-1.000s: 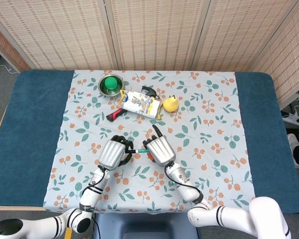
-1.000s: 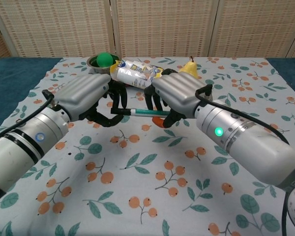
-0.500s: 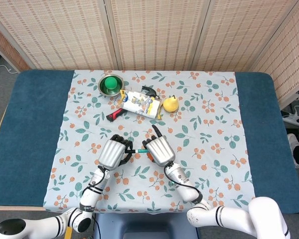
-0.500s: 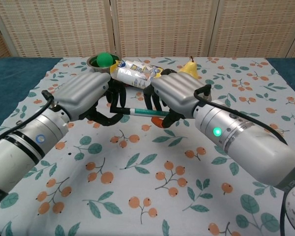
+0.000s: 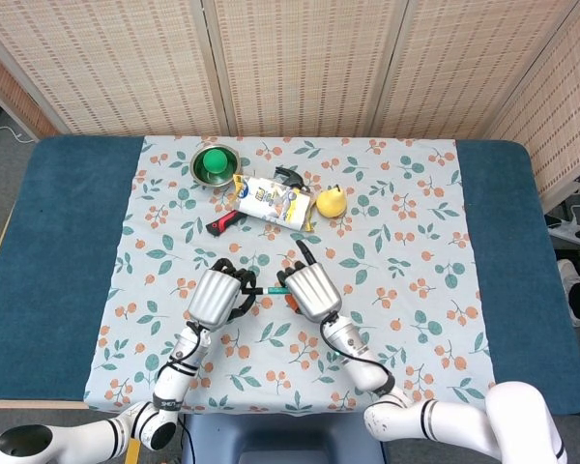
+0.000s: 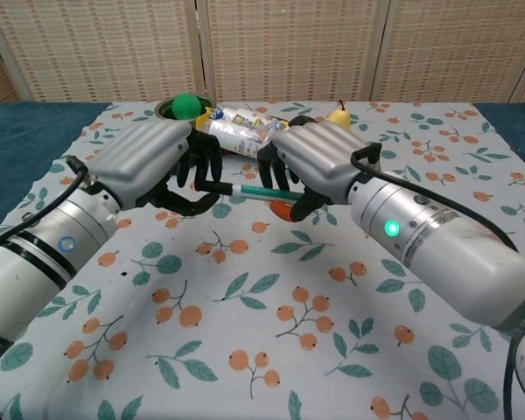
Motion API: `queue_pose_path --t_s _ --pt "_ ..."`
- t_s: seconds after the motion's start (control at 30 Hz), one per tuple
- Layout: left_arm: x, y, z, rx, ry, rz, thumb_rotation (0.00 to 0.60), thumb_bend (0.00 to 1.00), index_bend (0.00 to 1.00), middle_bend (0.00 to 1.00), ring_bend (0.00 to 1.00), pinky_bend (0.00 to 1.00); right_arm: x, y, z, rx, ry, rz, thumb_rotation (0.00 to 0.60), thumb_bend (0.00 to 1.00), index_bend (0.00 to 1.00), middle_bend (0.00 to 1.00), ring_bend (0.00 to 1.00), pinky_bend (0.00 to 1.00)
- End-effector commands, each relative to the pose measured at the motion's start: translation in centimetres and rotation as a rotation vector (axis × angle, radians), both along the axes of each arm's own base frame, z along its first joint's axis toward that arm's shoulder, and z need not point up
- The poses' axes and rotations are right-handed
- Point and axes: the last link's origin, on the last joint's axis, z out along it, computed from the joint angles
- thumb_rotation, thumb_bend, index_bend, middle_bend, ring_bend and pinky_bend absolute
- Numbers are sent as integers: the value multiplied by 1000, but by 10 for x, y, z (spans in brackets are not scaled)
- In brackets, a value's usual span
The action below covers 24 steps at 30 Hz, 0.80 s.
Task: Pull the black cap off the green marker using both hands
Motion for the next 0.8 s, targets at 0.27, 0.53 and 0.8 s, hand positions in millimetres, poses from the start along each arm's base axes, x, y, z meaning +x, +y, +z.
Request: queue_pose_path --t_s 0.27,0.53,0.8 --pt "0 2 3 4 -29 -13 600 811 794 924 627 361 -4 -3 5 -9 6 -7 600 332 985 807 465 72" --pt "-11 10 7 17 -43 30 600 806 795 917 629 379 -20 -5 12 -17 51 -17 600 332 985 807 465 71" --pt "-37 10 -1 -75 52 98 600 515 585 708 491 365 -36 -4 7 -9 130 -28 600 332 985 807 465 71"
